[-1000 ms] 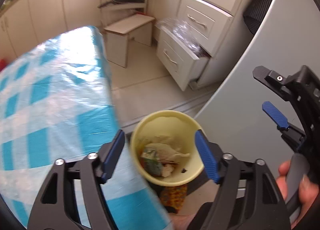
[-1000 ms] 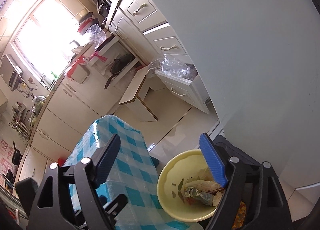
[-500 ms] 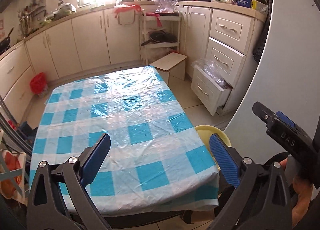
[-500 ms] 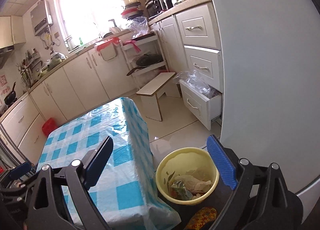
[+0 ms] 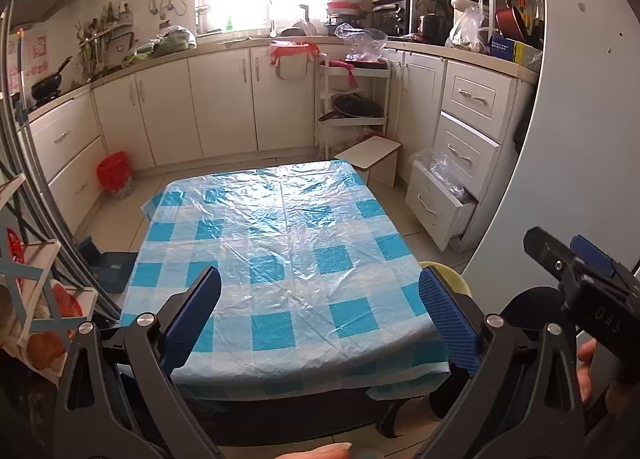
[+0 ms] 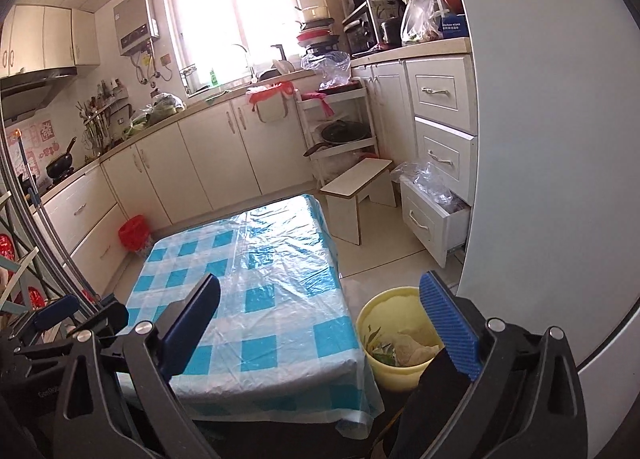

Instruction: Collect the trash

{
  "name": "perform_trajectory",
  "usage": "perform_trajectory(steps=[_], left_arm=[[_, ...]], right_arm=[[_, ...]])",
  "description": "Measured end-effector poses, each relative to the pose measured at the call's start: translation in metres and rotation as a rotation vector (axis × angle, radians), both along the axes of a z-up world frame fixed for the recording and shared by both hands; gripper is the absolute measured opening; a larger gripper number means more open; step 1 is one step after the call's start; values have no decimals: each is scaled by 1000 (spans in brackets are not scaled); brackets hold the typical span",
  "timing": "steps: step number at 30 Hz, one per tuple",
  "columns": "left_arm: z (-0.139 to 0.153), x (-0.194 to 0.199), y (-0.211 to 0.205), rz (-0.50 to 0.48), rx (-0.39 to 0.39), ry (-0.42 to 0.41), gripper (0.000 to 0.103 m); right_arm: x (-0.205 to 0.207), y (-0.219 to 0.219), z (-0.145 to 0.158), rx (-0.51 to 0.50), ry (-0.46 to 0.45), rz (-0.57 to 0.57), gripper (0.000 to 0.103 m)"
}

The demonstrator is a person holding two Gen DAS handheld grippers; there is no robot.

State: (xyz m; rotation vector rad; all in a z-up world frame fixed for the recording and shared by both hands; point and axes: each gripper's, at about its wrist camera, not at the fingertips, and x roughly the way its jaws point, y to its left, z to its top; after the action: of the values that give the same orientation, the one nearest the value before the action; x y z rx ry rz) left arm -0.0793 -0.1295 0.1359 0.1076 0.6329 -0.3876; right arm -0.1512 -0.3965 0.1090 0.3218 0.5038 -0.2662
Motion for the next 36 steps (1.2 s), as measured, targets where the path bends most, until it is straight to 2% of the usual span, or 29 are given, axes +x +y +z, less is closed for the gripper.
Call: perform_trajectory(steps=[15, 36], left_arm=[[7, -21, 34, 67, 0, -24, 95], [17, -33, 31, 64, 11, -52, 95]], right_arm=[[-22, 32, 8, -31, -19, 5, 96], [-30, 37, 10, -51, -27, -2, 96]])
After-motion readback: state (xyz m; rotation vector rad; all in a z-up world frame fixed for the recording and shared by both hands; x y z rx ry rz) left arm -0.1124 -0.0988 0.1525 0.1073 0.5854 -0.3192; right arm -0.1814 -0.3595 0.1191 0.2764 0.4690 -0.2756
